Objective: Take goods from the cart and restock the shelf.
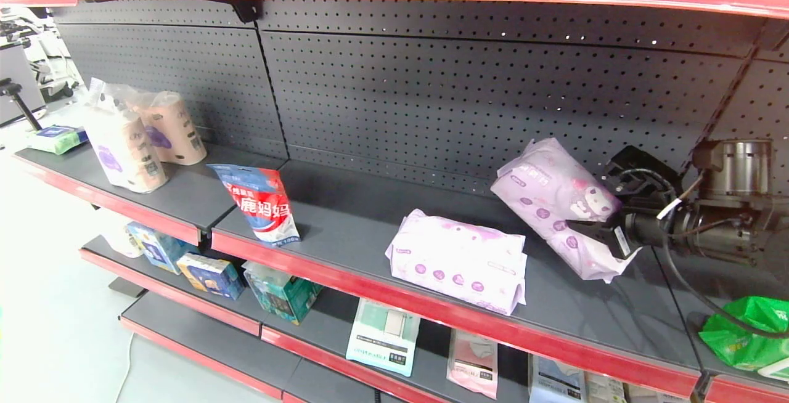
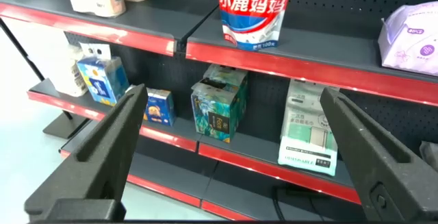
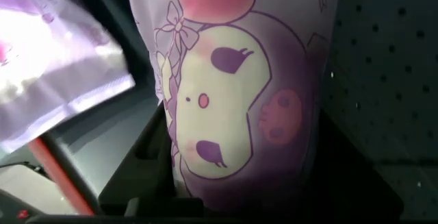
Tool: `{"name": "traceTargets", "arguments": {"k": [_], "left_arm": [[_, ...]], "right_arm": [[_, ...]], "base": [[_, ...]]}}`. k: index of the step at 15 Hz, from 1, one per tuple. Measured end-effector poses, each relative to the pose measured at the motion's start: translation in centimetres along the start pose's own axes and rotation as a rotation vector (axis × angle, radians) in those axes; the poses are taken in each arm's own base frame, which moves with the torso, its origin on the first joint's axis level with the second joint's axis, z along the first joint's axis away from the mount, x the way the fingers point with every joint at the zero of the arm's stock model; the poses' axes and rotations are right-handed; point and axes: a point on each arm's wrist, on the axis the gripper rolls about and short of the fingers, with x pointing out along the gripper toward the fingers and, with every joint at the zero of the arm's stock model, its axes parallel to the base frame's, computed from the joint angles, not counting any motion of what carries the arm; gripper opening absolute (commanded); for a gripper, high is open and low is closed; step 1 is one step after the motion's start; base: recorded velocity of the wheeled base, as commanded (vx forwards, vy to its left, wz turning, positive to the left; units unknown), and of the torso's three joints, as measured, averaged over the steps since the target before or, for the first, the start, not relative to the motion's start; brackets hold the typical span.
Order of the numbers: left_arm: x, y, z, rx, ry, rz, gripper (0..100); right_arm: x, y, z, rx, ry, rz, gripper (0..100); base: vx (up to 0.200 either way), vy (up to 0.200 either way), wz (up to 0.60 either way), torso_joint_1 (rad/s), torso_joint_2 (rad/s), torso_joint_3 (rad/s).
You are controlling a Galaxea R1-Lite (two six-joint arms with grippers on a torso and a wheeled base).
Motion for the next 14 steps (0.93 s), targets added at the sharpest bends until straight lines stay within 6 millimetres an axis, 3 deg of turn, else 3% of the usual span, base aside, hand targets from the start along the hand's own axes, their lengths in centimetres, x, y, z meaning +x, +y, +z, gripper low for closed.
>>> {"name": "traceTargets", "arguments": {"k": [3,7,14], "left_arm": [[0.0,0.0,0.0,0.0,0.0,0.0,100],[0.0,0.0,0.0,0.0,0.0,0.0,100],[0.0,0.0,0.0,0.0,0.0,0.001,100]], "right_arm": [[2.0,-1.0,1.1,-0.056,-0.039,0.02,0],[4.1,-0.3,1.9,-0.075,-0.066,0.097,0],[6.0,-0.2,1.9,-0.069,-0.082,0.153,0]], "base": [[0.0,0.0,0.0,0.0,0.0,0.0],[0.0,0.0,0.0,0.0,0.0,0.0],[0.0,0.0,0.0,0.0,0.0,0.0]]}}
